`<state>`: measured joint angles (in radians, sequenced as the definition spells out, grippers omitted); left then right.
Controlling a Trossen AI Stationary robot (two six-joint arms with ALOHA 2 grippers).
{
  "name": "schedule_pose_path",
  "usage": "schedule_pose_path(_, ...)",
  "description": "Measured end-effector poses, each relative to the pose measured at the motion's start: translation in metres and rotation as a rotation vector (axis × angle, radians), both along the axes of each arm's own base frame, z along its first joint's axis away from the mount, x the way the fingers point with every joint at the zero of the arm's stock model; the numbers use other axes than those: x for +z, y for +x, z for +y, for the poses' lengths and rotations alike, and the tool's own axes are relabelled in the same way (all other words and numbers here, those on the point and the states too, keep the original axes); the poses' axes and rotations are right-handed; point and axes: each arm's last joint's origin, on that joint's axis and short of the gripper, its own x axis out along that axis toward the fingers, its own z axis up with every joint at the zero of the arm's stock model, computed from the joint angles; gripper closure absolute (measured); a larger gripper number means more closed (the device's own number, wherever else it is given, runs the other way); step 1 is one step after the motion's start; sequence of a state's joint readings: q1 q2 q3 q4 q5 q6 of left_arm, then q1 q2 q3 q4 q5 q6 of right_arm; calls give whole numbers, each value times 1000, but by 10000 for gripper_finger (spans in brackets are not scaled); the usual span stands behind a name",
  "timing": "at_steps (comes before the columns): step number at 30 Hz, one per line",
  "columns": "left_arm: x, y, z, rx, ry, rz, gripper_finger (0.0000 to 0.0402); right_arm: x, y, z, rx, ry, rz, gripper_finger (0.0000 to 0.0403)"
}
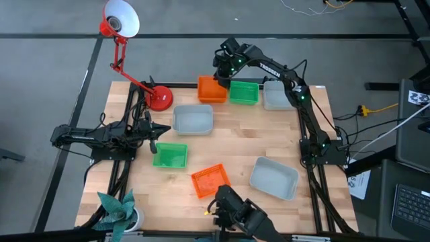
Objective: Stack baskets by color
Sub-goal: Stack the middle orange bin on the top orange bin
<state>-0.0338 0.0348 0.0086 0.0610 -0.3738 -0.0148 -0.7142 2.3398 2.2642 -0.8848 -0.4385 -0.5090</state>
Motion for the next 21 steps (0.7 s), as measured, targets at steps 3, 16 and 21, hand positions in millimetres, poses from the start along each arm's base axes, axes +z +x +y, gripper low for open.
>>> schedule_pose_path(3,0,0,0,0,0,0,401,0,1,0,1,-3,-6,290)
schedule_pose_path(16,0,0,0,0,0,0,401,-3,39,31,-156,-479,224,323)
schedule_pose_path(21,0,0,0,-2,-1,0,401,-12,60,42,-172,-565,192,348)
